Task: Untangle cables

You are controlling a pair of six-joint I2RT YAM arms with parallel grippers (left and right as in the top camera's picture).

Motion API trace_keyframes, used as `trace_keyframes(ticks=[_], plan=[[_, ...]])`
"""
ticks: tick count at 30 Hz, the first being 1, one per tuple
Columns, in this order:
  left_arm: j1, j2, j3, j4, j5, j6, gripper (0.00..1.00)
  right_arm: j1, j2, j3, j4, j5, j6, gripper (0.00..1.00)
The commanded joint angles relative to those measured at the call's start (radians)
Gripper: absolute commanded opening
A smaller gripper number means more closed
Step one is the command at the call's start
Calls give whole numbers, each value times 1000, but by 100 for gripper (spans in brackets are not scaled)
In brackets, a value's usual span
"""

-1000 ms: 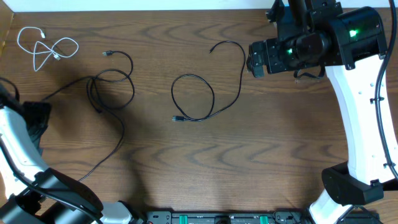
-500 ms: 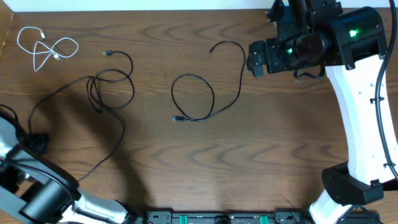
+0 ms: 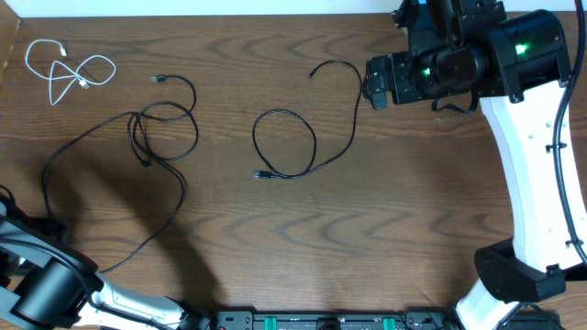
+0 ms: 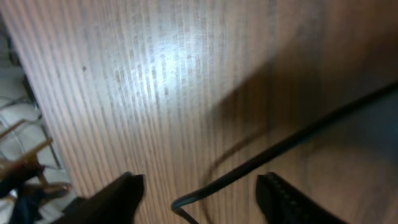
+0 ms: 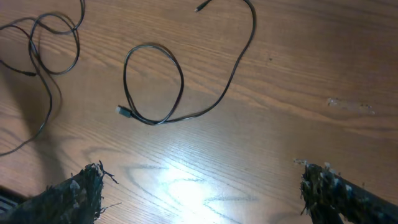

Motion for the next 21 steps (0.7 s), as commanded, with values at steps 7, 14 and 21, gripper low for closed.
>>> trace_keyframes(ticks=[7,14,21], plan=[[-1,16,-62,61,39,21,54,3,0,3,2,-6,-11,99],[-1,16,-111,134,53,21,26,3,0,3,0,-6,-11,99],[-4,6,-3,164,322,20,7,3,0,3,8,-7,-11,99]])
